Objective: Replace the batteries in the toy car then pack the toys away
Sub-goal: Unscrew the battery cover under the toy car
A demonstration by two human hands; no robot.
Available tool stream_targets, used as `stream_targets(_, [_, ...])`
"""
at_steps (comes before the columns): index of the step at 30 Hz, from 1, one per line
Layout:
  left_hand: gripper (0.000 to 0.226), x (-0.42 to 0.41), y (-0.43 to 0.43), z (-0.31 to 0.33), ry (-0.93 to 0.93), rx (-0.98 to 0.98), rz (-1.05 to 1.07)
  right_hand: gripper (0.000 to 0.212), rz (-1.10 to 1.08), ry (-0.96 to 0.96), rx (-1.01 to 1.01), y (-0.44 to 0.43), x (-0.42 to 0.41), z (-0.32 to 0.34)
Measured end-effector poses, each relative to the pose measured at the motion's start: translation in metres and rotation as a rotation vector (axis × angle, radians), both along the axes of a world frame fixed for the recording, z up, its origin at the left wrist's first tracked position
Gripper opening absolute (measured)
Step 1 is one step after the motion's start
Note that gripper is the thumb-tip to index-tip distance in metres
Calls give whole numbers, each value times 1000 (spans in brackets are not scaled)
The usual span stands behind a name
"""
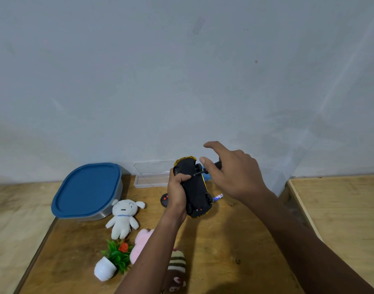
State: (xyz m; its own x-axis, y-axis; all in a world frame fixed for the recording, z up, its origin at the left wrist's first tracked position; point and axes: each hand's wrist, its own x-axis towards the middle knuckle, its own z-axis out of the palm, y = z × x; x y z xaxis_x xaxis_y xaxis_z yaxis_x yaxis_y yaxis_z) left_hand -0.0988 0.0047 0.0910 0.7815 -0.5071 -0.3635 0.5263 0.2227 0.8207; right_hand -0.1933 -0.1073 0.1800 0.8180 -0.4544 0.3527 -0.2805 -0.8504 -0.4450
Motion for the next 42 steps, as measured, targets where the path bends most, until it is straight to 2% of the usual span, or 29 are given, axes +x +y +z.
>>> stream_targets(3, [55, 1, 0, 0, 12, -12, 7, 33, 8, -9, 5, 0, 1, -2])
stream_targets(7, [57, 0, 1, 0, 6, -12, 5, 50, 61, -66, 134, 1, -2, 2])
stream_targets(10, [61, -2, 2, 2, -3, -4, 9, 56, 64, -51, 136, 3, -3, 3])
stream_targets(14, [56, -5, 3, 4, -20, -6, 32, 34, 14, -43, 43, 1, -2, 3])
stream_targets(16, [51, -6, 4, 5, -17, 9, 38, 29, 18, -49, 65, 0, -2, 3])
stream_targets(22, [64, -7, 5, 10, 38, 22, 72, 43, 74, -71, 122, 2, -7, 4])
stream_targets(29, [73, -7, 6, 12, 76, 38, 61, 23, 118, 58, 152, -7, -9, -5])
stream_targets(34, [74, -5, 8, 12, 89, 64, 51, 21, 138, 284, 93, -20, -14, -13])
stream_targets(37, [72, -4, 8, 12, 84, 62, 39, 10, 126, 307, 175, -24, -17, -19])
stream_targets(42, [72, -6, 4, 11, 44, 80, 25, 11, 46, 120, 487, -10, -12, -27])
